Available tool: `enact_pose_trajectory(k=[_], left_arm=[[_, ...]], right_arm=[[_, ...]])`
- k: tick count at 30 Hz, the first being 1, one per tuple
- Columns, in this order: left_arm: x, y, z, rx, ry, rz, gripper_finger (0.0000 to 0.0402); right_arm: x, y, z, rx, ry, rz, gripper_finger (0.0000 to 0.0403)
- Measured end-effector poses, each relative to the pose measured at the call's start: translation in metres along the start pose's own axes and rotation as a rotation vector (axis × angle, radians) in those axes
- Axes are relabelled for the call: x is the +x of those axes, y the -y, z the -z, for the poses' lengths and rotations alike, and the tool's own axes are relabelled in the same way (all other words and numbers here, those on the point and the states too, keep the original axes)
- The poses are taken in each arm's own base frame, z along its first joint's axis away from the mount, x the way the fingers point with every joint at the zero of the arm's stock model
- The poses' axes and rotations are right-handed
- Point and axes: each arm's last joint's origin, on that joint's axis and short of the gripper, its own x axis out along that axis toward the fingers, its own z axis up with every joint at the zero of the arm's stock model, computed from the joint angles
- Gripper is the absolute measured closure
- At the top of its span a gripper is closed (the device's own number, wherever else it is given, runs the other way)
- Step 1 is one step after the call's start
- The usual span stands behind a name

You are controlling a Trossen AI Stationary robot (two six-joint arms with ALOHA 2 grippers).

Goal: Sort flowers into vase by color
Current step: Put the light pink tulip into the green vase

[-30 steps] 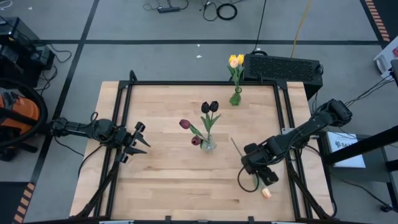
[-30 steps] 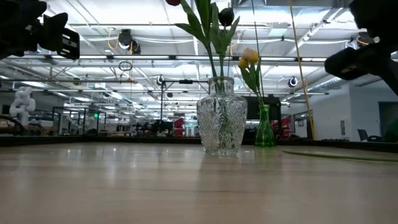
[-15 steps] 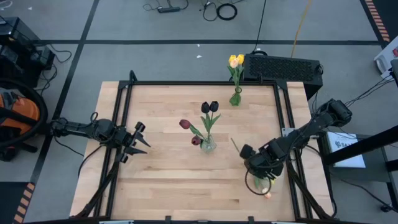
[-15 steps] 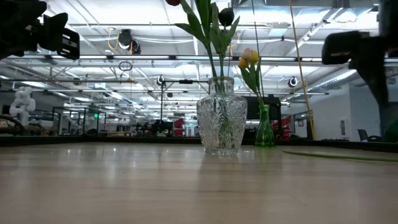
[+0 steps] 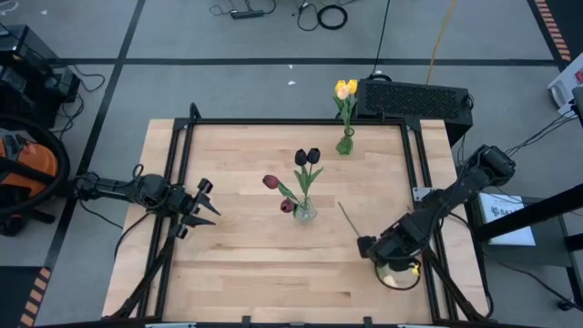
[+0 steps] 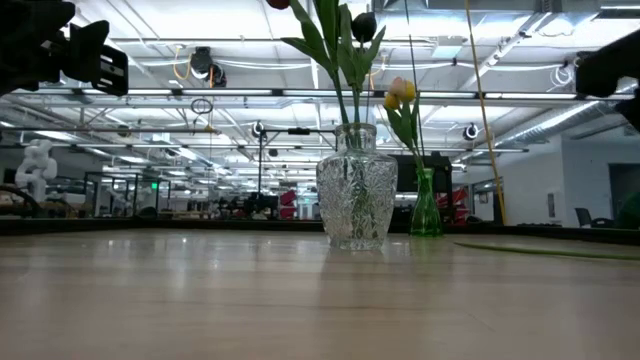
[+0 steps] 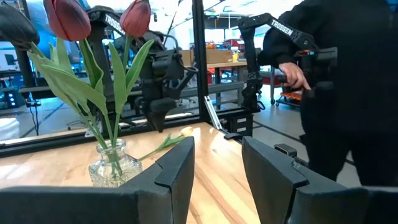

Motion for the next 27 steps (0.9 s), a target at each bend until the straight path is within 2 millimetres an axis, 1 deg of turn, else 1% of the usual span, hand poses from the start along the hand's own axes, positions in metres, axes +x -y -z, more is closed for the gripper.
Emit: enact_pose_trajectory(k=[4, 9, 11, 16, 19, 23, 27], left_arm=[[0.0, 0.0, 0.0, 0.0, 0.0, 0.0, 0.0258], [0.0, 0.0, 0.0, 0.0, 0.0, 0.0, 0.0258], [0.0, 0.0, 0.0, 0.0, 0.001, 0.0, 0.0258], [0.0, 0.0, 0.0, 0.0, 0.001, 0.0, 0.0258], [0.0, 0.0, 0.0, 0.0, 0.0, 0.0, 0.0258], [0.0, 0.0, 0.0, 0.0, 0.0, 0.0, 0.0258], [0.0, 0.0, 0.0, 0.0, 0.001, 0.0, 0.0258]], right_arm=[[0.01, 0.0, -0.004, -0.03, 0.032, 0.062, 0.0189], [0.017, 0.004, -0.006, -0.033, 0.073, 0.134, 0.0189], [0.021, 0.0, -0.004, -0.033, 0.073, 0.125, 0.0189], [0.039, -0.015, 0.003, -0.07, 0.062, 0.056, 0.0189], [0.046, -0.018, 0.005, -0.096, 0.062, 0.075, 0.0189], [0.047, -0.018, 0.005, -0.087, 0.071, 0.092, 0.0189], [0.043, -0.013, 0.003, -0.085, 0.074, 0.109, 0.0189]])
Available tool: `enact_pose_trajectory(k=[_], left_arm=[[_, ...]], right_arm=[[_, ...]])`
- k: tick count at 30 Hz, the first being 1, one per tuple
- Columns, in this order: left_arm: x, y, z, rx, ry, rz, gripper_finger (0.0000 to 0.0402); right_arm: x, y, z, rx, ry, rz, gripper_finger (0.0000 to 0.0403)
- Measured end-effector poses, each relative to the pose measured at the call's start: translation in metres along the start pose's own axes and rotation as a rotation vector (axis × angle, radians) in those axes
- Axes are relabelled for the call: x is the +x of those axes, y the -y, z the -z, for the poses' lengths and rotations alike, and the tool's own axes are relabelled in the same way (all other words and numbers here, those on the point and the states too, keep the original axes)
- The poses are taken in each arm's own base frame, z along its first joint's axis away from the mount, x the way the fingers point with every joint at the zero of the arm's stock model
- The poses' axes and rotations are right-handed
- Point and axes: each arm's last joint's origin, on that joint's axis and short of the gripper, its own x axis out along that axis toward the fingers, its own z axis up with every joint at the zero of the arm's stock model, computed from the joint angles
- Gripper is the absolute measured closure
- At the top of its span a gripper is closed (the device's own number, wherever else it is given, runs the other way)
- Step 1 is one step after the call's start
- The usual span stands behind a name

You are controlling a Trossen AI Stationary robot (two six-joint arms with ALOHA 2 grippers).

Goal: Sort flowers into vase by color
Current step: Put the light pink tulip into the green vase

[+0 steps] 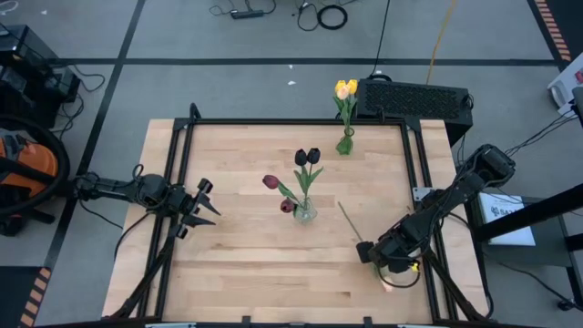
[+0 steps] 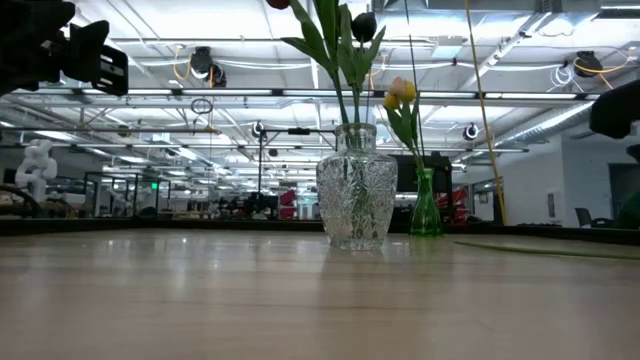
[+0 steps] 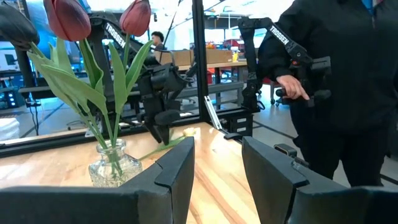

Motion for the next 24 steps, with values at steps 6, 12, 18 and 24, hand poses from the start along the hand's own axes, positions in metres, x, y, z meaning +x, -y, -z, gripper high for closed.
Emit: enact_pose_trajectory(k=[6, 12, 18, 24], left_arm=[[0.0, 0.0, 0.0, 0.0, 0.0, 0.0, 0.0258], [0.0, 0.0, 0.0, 0.0, 0.0, 0.0, 0.0258], [0.0, 0.0, 0.0, 0.0, 0.0, 0.0, 0.0258], [0.0, 0.0, 0.0, 0.0, 0.0, 0.0, 0.0258]], right_arm=[[-0.005, 0.006, -0.002, 0.015, -0.02, 0.033, 0.0189], [-0.001, 0.008, -0.003, -0.012, -0.005, 0.031, 0.0189], [0.019, 0.007, -0.006, -0.095, -0.027, -0.072, 0.0189], [0.021, 0.005, -0.006, -0.088, -0.031, -0.088, 0.0227]])
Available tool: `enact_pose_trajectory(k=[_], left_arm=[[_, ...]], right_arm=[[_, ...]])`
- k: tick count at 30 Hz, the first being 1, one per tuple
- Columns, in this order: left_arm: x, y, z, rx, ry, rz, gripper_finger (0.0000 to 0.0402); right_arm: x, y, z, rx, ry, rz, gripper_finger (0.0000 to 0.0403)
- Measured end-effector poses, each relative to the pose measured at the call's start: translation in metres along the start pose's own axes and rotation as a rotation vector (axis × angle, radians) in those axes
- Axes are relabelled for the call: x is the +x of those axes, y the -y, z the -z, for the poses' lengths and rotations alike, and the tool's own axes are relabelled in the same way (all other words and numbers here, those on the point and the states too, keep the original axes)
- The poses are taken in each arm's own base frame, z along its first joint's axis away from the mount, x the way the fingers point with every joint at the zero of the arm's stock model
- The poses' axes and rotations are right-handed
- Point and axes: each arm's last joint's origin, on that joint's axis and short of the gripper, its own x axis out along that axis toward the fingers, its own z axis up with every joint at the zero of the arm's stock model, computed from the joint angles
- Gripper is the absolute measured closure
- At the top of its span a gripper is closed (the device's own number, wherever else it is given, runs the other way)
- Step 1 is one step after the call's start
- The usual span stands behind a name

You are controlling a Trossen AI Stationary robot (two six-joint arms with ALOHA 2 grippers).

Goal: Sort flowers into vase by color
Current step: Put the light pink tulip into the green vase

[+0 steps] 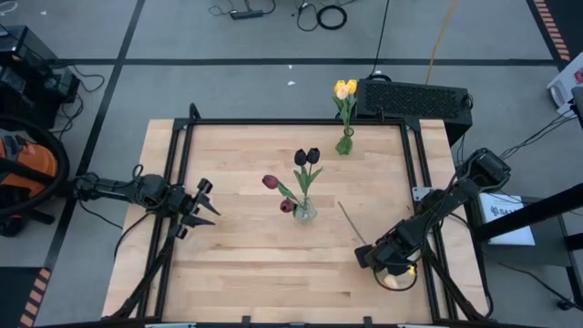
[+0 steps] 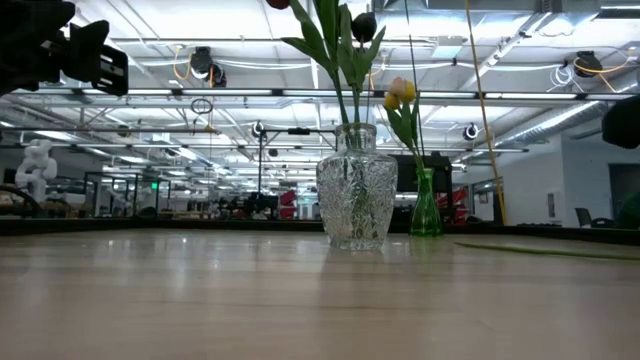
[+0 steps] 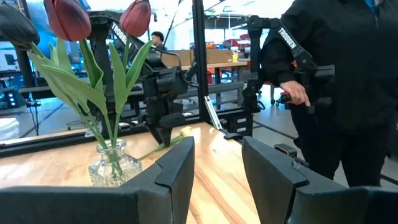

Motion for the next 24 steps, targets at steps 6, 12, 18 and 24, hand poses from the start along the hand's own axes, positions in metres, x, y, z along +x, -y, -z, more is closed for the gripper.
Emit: enact_pose_trajectory(k=[6, 12, 18, 24], left_arm=[[0.0, 0.0, 0.0, 0.0, 0.0, 0.0, 0.0258], [0.0, 0.0, 0.0, 0.0, 0.0, 0.0, 0.0258], [0.0, 0.0, 0.0, 0.0, 0.0, 0.0, 0.0258], [0.0, 0.0, 0.0, 0.0, 0.001, 0.0, 0.0258]], right_arm=[[0.0, -0.003, 0.001, 0.126, 0.006, -0.018, 0.0347], [-0.005, 0.004, -0.001, 0.283, 0.008, -0.008, 0.0389], [-0.034, 0.041, -0.004, 0.493, 0.052, 0.134, 0.0399], [-0.085, 0.08, 0.006, 0.805, 0.15, 0.336, 0.0401]])
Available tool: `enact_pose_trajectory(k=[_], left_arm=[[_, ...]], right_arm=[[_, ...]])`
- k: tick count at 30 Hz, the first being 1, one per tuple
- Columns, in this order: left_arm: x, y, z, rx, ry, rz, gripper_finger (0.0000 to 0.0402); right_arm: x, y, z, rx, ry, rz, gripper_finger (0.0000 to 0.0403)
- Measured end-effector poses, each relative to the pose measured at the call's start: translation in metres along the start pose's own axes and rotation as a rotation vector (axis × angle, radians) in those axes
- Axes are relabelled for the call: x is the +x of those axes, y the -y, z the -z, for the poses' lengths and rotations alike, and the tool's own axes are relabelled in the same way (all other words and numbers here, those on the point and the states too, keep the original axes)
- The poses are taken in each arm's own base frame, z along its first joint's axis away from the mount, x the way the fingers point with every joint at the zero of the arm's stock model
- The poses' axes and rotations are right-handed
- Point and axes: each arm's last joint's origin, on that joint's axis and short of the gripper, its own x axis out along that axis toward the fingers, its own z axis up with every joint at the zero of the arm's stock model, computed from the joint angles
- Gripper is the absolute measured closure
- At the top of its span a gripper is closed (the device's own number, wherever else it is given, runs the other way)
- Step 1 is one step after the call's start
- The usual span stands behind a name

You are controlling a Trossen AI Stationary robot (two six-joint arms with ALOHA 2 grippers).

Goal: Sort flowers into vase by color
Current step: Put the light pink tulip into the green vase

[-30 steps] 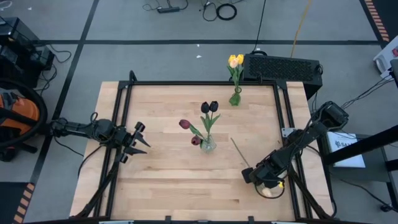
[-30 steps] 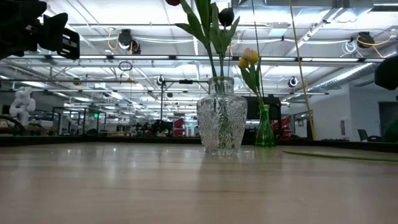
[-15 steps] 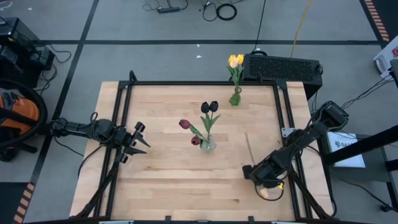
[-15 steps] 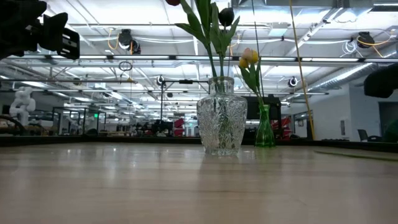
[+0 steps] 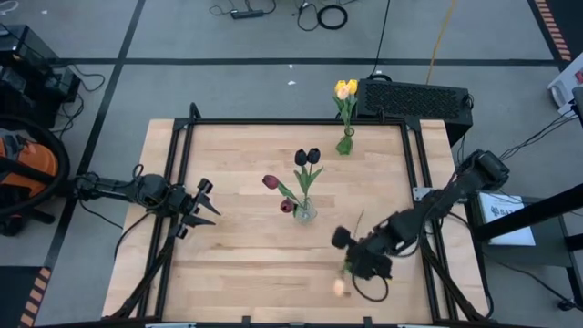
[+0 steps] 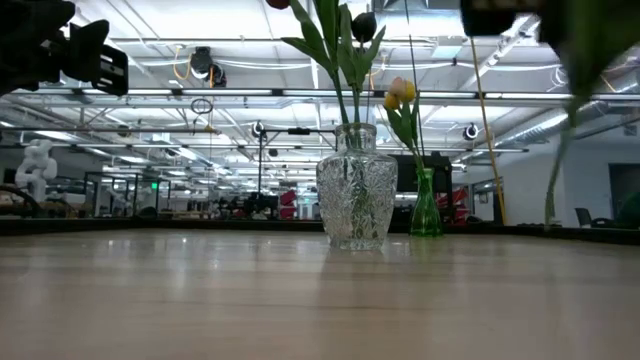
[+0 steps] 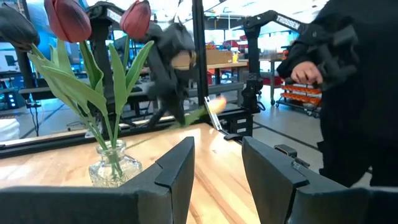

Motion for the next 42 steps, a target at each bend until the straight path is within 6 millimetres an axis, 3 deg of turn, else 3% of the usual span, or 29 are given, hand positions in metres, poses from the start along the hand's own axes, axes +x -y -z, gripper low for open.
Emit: enact_pose_trajectory(k=[5, 8, 16, 21, 30, 36, 42], left_arm=[[0.0, 0.0, 0.0, -0.001, -0.002, 0.0, 0.0258], [0.0, 0.0, 0.0, -0.001, -0.002, 0.0, 0.0258], [0.0, 0.0, 0.0, -0.001, -0.002, 0.0, 0.0258], [0.0, 0.0, 0.0, -0.001, -0.002, 0.0, 0.0258], [0.0, 0.0, 0.0, -0.001, -0.002, -0.002, 0.0258], [-0.001, -0.006, 0.001, 0.056, -0.018, -0.196, 0.0258], [-0.003, -0.013, 0.001, 0.057, -0.036, -0.479, 0.0258]], right_arm=[[-0.052, 0.036, -0.013, 0.302, 0.184, 0.154, 0.0402], [-0.091, 0.05, -0.009, 0.444, 0.323, 0.289, 0.0402], [-0.181, 0.052, 0.033, 0.632, 0.461, 0.67, 0.0403], [-0.214, 0.05, 0.058, 0.714, 0.496, 0.837, 0.0403], [-0.229, 0.058, 0.087, 0.722, 0.404, 0.997, 0.0403], [-0.202, 0.066, 0.124, 0.811, 0.302, 1.042, 0.0402], [-0.19, 0.075, 0.155, 0.878, 0.492, 1.16, 0.0402]])
